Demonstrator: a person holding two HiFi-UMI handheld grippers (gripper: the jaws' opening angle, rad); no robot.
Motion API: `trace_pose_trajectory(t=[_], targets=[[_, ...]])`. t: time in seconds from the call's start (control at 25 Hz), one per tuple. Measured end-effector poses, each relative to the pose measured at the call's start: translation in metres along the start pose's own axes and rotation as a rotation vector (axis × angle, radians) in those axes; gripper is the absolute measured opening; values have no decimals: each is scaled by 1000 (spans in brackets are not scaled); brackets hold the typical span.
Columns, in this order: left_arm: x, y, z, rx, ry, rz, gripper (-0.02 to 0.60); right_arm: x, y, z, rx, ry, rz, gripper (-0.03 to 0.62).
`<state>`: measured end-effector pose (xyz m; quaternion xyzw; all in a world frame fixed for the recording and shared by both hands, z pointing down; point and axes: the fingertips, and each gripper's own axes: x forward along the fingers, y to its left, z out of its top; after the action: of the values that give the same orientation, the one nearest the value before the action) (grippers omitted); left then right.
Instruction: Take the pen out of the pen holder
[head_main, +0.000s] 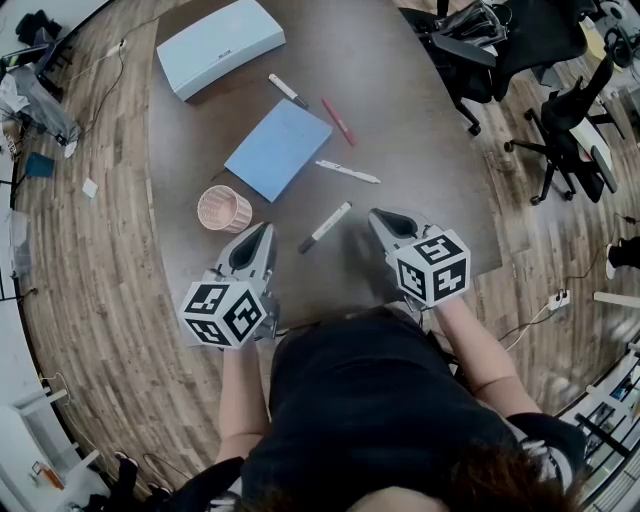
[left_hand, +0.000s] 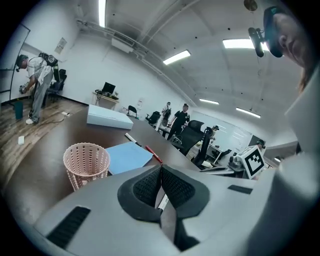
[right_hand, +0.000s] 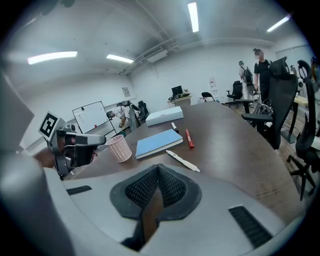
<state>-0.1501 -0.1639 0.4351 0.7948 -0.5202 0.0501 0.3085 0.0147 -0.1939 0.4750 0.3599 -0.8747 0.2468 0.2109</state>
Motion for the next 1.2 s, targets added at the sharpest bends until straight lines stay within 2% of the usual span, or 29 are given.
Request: trace_pose_trajectory(t=[0.28, 0.48, 0.64, 1.2], targets=[[0, 7, -14, -57, 52, 54, 29, -1, -1, 4, -4, -8, -3, 18], [3, 11, -22, -46, 97, 99, 28, 1, 1, 5, -8, -4, -3, 18], [3, 12, -29, 4, 128, 136, 28, 0, 2, 4, -21, -2, -9, 18], [4, 12, -36, 18, 156, 134, 28, 1, 3, 8, -32, -7, -13, 18]])
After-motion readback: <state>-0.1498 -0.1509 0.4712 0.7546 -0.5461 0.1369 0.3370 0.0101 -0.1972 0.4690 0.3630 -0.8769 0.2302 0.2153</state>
